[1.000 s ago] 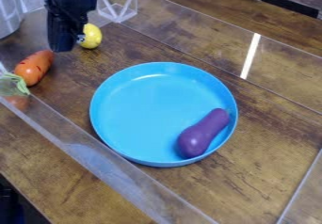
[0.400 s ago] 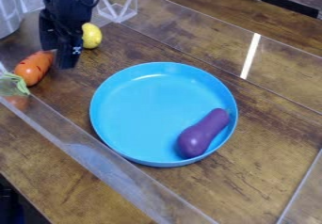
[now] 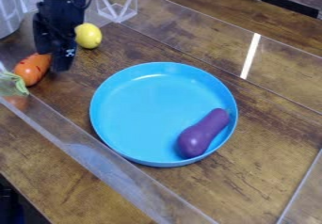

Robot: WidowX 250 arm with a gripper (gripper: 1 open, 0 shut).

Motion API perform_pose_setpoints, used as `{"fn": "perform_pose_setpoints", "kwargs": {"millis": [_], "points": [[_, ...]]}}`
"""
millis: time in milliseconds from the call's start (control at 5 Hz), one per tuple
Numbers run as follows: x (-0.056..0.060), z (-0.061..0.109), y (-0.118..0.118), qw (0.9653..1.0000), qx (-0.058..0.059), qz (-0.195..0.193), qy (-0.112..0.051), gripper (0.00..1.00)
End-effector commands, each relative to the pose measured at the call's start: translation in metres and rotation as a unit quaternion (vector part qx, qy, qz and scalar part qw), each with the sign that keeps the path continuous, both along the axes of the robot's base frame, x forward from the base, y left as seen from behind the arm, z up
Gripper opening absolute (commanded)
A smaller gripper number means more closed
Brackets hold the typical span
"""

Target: Put the carrot in the blue tray

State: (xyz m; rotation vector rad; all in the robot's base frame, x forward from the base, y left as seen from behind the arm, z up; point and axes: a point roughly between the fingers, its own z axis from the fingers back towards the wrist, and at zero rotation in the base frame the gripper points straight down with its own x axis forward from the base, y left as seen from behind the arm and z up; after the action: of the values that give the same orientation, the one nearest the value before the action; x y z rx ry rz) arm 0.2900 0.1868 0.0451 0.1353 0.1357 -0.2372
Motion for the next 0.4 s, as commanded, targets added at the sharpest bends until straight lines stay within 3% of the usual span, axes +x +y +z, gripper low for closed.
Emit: {"fn": "perform_pose_setpoints", "kwargs": {"millis": [0, 200], "points": [[-0.0079, 0.0082, 0.0062, 0.9996, -0.005, 0.017, -0.020, 1.00], [-0.0138, -0.0013, 0.0076, 0.9993, -0.015, 0.027, -0.023, 1.00]]}}
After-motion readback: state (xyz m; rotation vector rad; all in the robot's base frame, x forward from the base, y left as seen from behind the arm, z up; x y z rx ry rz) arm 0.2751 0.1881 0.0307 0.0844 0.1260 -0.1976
